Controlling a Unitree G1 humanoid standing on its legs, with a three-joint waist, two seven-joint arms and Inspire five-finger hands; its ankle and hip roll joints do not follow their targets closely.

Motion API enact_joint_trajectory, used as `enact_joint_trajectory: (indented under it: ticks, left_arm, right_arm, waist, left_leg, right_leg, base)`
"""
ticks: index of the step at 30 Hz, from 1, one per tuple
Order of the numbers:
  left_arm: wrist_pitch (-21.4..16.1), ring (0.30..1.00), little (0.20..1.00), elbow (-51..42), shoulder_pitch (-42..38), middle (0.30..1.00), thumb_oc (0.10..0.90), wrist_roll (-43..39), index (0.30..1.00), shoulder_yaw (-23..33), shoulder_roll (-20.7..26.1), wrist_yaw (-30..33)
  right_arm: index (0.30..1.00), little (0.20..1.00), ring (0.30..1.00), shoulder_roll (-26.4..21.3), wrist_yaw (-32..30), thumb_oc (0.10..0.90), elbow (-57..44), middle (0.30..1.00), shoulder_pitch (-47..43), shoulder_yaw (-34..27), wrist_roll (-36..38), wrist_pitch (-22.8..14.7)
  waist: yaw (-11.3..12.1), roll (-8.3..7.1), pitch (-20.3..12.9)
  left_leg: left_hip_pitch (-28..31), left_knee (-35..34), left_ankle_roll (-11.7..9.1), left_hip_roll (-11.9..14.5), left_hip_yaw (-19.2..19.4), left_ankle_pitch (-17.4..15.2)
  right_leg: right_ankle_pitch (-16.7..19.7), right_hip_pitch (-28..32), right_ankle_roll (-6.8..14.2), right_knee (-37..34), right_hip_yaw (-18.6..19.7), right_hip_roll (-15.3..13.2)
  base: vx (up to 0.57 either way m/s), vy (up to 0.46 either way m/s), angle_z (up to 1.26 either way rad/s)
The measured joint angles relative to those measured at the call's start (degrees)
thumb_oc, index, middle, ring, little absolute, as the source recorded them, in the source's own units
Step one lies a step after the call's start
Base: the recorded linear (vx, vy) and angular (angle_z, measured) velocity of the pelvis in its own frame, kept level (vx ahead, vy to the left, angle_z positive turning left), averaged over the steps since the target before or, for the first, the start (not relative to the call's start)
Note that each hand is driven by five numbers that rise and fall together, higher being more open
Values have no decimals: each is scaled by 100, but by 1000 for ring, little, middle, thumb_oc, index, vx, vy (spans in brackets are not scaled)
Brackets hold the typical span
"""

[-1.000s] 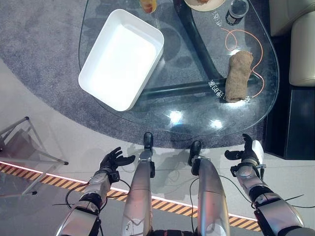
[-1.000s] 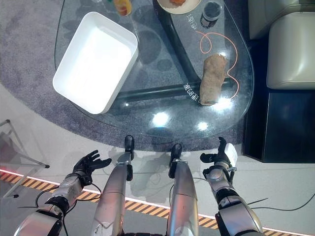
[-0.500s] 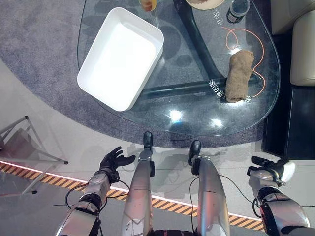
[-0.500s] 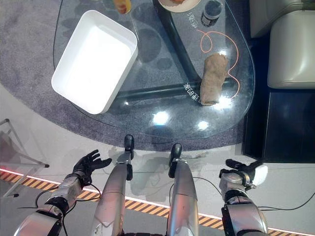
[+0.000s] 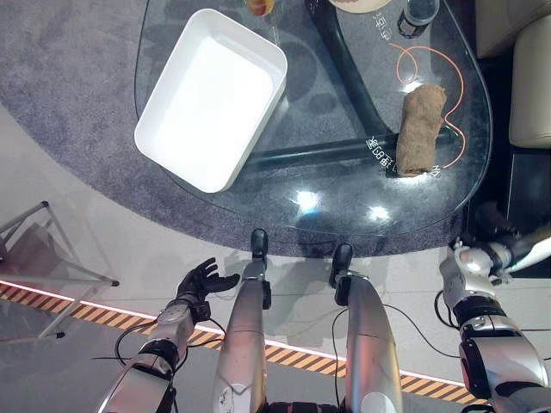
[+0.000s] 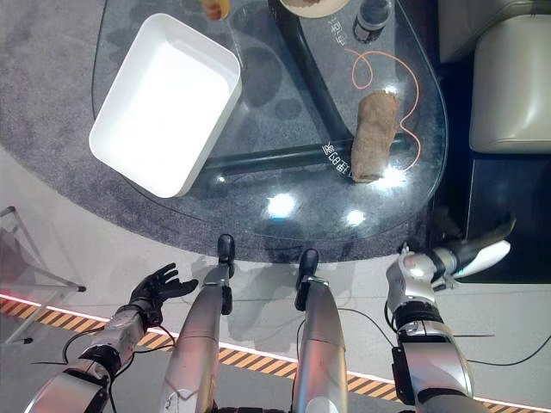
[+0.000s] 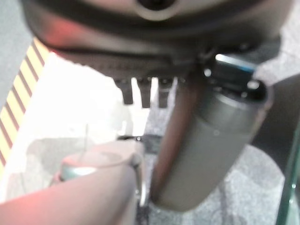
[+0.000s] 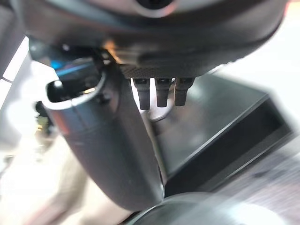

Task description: Wipe the table with a cloth and put it in the basket.

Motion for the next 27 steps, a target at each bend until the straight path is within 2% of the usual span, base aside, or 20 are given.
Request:
enact_joint_trajectory:
  ticks: [2,6,10,13,20,27]
  left_arm:
    - [4,900,900,-90,34,900,800,-1,900,1,3,3]
    - [-2,900,900,-216,61,900,800,-1,900,8,-2,11]
    - [-8,900,900,-208,74,900,800,-1,900,11,-3,16]
    - [-2,900,900,-198,118,900,800,-1,900,15,-4,19]
    - [-5,900,900,-183,149,900,800,2,900,23,-9,18]
    - [-35,900,900,-188,146,900,800,3,900,21,-75,14]
  right_arm:
    - [900,900,900,-4,-142,800,-500,900,5,72,-198,-2]
    - [900,900,900,-1,-381,800,-1684,900,49,241,-1056,21]
    - [900,900,900,3,-398,800,-2086,900,51,415,-1641,22]
    - [900,900,900,7,-403,800,-2216,900,102,529,-1937,189]
    - [900,900,900,86,-397,800,-2243,900,167,736,-2102,440]
    - [900,900,900,184,-147,800,-2200,900,173,1154,-2047,883]
  waist:
    - [-14,0,5]
    - [-14,0,5]
    - [-25,0,5]
    - [-33,0,5]
    - [-105,0,5]
    - [-139,1,5]
  left_leg:
    - [-7,0,-2,-7,16,2]
    - [-5,-6,32,-44,18,-19]
    - [2,-4,47,-69,19,-29]
    - [3,-8,67,-75,29,-43]
    - [20,-24,66,-76,51,-42]
    - [185,-178,40,-81,176,-8]
  right_leg:
    - [6,-6,8,-23,13,-1]
    - [24,-4,34,-60,25,-19]
    - [29,3,41,-67,34,-43]
    - [31,1,46,-75,42,-47]
    - [33,-1,49,-76,56,-52]
    - [34,19,59,-71,171,-54]
  base:
    - [-12,25,-2]
    - [0,0,0]
    - [3,26,0]
    - [0,0,0]
    - [1,2,-1]
    - [6,2,-5]
